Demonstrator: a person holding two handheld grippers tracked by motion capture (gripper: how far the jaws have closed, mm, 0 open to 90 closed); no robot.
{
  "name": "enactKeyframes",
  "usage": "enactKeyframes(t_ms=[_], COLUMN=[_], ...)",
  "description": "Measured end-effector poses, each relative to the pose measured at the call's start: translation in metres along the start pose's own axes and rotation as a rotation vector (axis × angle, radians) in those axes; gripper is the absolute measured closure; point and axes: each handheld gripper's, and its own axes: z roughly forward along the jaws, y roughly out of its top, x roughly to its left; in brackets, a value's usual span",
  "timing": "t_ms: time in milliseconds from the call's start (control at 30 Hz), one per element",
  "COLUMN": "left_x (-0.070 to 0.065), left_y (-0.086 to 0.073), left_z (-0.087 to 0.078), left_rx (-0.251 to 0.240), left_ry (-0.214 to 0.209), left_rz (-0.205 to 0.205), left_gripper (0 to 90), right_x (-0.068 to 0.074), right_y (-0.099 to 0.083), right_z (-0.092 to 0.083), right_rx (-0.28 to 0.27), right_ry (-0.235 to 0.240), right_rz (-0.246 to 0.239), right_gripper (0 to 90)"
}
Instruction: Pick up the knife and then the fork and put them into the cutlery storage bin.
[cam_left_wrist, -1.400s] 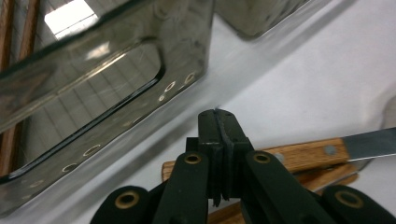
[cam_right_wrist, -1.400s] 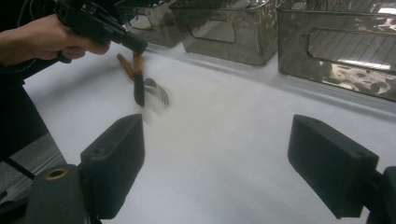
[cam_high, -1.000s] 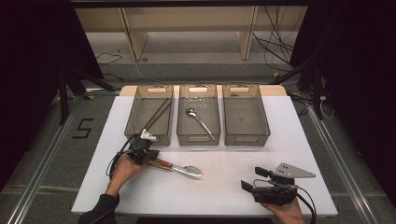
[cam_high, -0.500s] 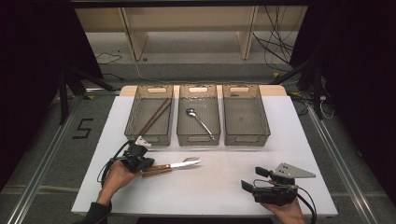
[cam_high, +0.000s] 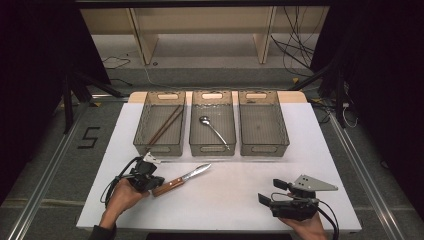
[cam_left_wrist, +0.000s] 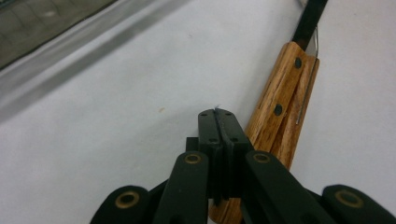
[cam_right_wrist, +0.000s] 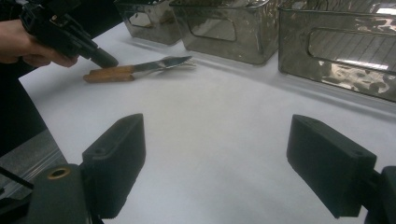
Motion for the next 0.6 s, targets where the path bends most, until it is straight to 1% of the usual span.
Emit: enactKeyframes(t_ms=[167, 267, 300, 400, 433, 467, 500, 533, 600], left_x=[-0.005, -0.005, -0.004, -0.001, 0.000, 0.000, 0.001, 0.001, 0.000], left_y=[-0.002, -0.002, -0.002, -0.001, 0.000, 0.000, 0.001, 0.001, 0.003], left_z=[-0.002, -0.002, -0.002, -0.002, -0.003, -0.004, -0.007, -0.009, -0.012], left_rx=[0.018, 0.018, 0.006, -0.014, -0.023, -0.034, -0.042, -0.046, -0.055], left_ry=[-0.010, -0.017, -0.016, 0.012, 0.015, 0.012, 0.013, 0.013, 0.014], left_rz=[0.002, 0.001, -0.010, -0.013, -0.011, -0.017, -0.012, -0.004, -0.007], left_gripper=[88.9, 88.9, 88.9, 88.1, 87.0, 85.8, 84.1, 82.4, 78.9], right_x=[0.000, 0.000, 0.000, 0.000, 0.000, 0.000, 0.000, 0.000, 0.000], right_y=[0.000, 0.000, 0.000, 0.000, 0.000, 0.000, 0.000, 0.000, 0.000], right_z=[0.000, 0.000, 0.000, 0.000, 0.000, 0.000, 0.000, 0.000, 0.001], right_rx=[0.004, 0.005, 0.004, 0.005, 0.005, 0.004, 0.004, 0.005, 0.004], right_ry=[0.001, 0.001, 0.001, 0.001, 0.001, 0.001, 0.001, 0.001, 0.002], right_rz=[-0.001, -0.001, -0.001, -0.001, -0.001, -0.002, -0.001, 0.000, 0.000], right_gripper=[20.5, 20.5, 20.5, 20.5, 20.5, 20.5, 20.5, 20.5, 20.5])
